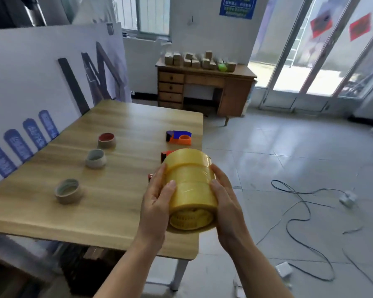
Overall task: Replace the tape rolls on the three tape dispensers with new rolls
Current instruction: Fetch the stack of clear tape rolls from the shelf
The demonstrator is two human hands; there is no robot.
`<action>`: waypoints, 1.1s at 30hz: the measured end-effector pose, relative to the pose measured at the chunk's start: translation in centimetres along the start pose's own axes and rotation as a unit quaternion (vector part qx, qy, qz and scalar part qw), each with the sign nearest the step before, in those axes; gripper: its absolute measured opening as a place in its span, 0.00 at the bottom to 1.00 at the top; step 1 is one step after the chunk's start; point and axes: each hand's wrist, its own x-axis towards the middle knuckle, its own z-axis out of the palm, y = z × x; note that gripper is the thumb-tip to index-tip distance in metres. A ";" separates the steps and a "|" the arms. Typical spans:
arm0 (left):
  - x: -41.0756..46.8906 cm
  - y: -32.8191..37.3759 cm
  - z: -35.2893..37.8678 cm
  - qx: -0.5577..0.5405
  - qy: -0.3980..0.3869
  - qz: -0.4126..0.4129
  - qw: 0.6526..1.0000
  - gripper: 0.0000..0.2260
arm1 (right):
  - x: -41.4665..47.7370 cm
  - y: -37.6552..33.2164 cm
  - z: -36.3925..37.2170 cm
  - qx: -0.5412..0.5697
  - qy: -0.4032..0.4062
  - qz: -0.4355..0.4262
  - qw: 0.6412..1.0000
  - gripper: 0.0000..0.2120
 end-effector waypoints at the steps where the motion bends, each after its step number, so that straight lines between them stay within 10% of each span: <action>1: 1.2 -0.6 1.3 0.000 -0.003 -0.005 1.000 0.23 | 1.5 0.0 -1.3 -0.008 0.001 0.003 1.000 0.17; 15: 15.6 -7.6 18.2 -0.051 0.075 -0.078 0.993 0.19 | 21.0 -2.8 -15.8 -0.066 -0.065 0.045 0.995 0.17; 33: 44.0 -13.2 24.0 -0.040 0.144 -0.092 0.984 0.21 | 52.5 -3.6 -16.4 -0.094 -0.109 0.076 0.987 0.17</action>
